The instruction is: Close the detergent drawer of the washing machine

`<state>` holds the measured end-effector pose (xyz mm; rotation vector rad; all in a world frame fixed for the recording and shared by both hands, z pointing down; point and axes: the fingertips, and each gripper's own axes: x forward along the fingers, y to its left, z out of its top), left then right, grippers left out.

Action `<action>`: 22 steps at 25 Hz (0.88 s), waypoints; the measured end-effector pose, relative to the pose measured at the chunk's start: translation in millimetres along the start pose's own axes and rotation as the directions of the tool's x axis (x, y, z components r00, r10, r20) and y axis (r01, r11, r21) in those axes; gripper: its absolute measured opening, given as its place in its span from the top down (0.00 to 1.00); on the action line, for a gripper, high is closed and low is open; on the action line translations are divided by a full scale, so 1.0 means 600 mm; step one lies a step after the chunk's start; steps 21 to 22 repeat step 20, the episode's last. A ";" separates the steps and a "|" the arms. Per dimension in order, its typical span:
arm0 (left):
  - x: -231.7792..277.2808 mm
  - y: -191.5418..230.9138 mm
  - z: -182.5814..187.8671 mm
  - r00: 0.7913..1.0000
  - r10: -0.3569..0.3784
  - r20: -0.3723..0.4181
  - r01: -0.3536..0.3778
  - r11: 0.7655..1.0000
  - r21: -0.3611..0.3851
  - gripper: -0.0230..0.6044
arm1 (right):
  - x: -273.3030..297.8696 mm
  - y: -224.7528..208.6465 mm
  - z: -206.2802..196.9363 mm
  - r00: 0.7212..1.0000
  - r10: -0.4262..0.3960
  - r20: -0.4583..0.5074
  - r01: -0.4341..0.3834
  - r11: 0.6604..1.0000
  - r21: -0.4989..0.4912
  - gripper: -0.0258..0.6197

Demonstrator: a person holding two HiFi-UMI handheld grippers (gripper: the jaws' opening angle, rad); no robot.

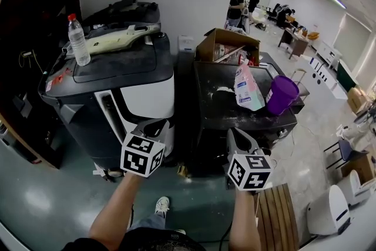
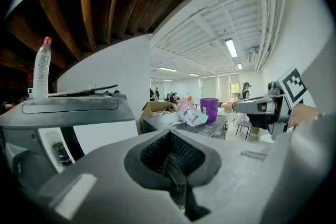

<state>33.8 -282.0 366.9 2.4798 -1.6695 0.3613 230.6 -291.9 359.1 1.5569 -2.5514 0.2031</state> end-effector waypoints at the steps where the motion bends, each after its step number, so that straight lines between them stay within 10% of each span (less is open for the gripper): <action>1: 0.000 -0.001 0.001 1.000 -0.001 0.000 0.001 1.000 0.003 0.96 | -0.001 -0.003 0.001 1.000 -0.004 0.001 0.004 1.000 0.001 0.92; 22: 0.013 -0.020 0.010 1.000 -0.027 -0.003 0.027 1.000 0.008 0.96 | -0.015 -0.021 0.001 1.000 -0.020 0.009 0.020 1.000 0.004 0.92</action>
